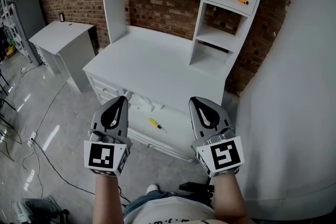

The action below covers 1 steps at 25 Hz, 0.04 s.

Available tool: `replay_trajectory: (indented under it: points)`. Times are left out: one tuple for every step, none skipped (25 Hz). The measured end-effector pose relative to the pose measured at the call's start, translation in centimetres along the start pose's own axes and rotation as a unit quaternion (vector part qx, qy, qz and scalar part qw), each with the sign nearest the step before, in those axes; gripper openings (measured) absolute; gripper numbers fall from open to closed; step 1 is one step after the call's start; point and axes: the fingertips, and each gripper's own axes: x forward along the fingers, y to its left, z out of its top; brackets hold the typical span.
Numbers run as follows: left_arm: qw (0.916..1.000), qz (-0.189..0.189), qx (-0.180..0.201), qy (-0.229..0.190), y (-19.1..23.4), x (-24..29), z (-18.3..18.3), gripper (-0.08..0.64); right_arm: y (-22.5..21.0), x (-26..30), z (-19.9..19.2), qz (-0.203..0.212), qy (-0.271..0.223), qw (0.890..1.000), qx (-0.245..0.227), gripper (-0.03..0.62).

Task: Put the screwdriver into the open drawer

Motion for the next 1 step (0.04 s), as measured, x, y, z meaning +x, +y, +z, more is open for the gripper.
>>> replay_trajectory:
  points:
    - [1.0, 0.0, 0.0, -0.001, -0.05, -0.02, 0.02, 0.012, 0.0, -0.03, -0.01, 0.0, 0.0, 1.0, -0.001, 0.011]
